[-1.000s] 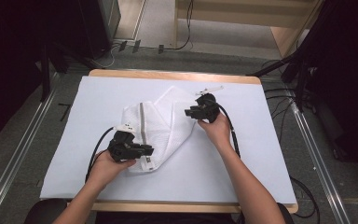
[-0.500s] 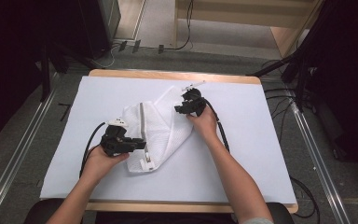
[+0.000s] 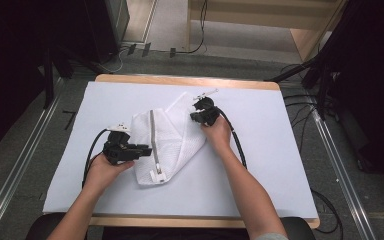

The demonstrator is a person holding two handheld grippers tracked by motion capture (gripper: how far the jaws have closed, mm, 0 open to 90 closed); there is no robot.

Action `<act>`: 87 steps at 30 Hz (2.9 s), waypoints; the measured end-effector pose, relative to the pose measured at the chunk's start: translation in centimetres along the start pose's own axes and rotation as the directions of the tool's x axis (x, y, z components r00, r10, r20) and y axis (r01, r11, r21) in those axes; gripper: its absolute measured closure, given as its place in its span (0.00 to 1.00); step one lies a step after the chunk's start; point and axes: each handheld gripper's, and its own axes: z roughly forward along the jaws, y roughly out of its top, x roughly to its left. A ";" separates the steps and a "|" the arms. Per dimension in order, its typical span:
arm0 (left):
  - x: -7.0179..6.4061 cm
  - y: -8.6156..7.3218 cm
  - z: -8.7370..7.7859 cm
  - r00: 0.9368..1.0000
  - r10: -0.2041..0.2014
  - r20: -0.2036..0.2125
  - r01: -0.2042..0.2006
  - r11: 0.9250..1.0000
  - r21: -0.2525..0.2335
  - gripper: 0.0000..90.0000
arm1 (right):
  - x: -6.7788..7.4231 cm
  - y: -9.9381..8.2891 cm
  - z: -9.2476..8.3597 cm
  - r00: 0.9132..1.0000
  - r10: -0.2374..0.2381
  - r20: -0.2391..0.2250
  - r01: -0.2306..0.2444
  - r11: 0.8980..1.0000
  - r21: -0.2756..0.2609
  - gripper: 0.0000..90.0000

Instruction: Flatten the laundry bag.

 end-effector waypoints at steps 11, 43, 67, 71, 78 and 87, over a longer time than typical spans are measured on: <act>0.4 0.1 -0.1 1.000 -0.002 -0.013 0.002 1.000 -0.003 0.79 | 0.2 0.1 -3.2 1.000 0.000 -0.029 -0.001 1.000 -0.019 1.00; 3.3 2.9 1.1 0.999 0.001 -0.040 0.000 1.000 0.030 0.76 | -3.0 -9.8 -12.3 0.991 0.117 -0.066 -0.123 0.988 -0.097 1.00; 6.1 4.4 1.0 0.995 -0.001 -0.103 0.002 1.000 0.006 0.73 | -3.3 -10.1 -12.8 0.994 0.112 -0.012 -0.113 0.986 -0.125 0.90; 7.4 5.1 1.0 0.993 0.005 -0.119 -0.006 1.000 -0.013 0.68 | -4.0 -9.6 -12.2 0.992 0.125 -0.008 -0.125 0.984 -0.125 0.86; 9.1 5.5 2.4 0.984 0.014 -0.178 -0.015 1.000 -0.004 0.56 | -5.4 -9.0 -11.0 0.988 0.154 0.010 -0.152 0.982 -0.115 0.73; 10.4 5.2 3.7 0.979 -0.016 -0.203 0.015 1.000 -0.006 0.51 | -5.2 -7.4 -9.0 0.992 0.124 -0.008 -0.123 0.984 -0.132 0.53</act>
